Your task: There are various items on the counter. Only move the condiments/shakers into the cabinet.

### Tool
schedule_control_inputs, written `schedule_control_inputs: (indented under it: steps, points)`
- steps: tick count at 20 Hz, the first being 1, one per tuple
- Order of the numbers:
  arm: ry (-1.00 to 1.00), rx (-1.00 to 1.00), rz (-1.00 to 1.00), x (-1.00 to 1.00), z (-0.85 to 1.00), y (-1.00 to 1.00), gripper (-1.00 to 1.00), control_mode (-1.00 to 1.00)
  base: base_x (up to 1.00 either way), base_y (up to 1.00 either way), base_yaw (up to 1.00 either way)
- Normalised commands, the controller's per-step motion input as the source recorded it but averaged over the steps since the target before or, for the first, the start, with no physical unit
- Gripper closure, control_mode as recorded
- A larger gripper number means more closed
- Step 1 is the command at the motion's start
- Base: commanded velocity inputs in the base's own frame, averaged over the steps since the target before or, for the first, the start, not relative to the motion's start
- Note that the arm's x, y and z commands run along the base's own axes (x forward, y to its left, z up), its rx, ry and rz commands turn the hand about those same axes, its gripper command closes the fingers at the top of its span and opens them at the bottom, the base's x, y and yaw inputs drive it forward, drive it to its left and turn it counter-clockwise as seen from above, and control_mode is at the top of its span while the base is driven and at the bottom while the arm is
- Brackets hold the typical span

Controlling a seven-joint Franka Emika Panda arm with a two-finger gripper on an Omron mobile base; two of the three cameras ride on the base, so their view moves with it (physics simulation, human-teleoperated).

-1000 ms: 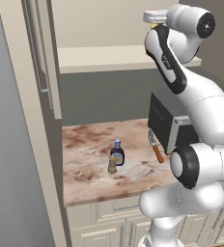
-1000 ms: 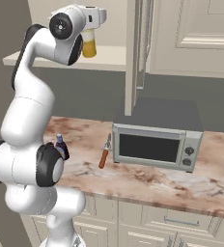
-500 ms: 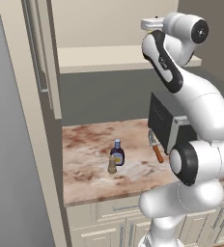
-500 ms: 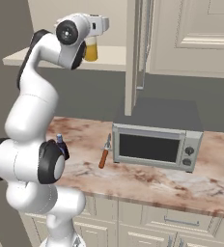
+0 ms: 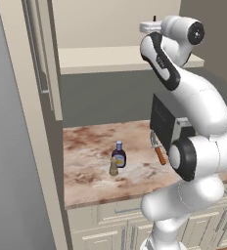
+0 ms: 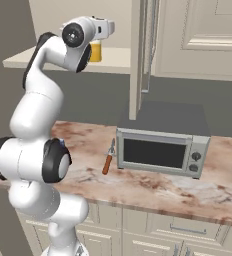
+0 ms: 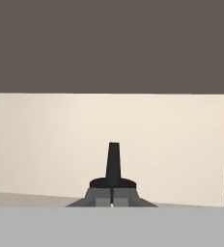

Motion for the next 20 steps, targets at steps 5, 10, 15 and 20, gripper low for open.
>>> schedule_control_inputs:
  steps: [5,10,15,20]
  points:
    - [0.0,0.0,0.0,0.02,0.0,0.0,1.0,-1.0,0.0,0.0,0.0]
    - [0.0,0.0,0.0,0.0,0.0,0.0,-1.0,-1.0,0.0,0.0,0.0]
    - [0.0,0.0,0.0,-0.02,0.0,0.0,-1.0,-1.0,0.0,0.0,0.0]
    - [-0.09,0.0,0.0,-0.38,0.05,-0.03,-1.0,-1.0,0.0,0.0,0.0]
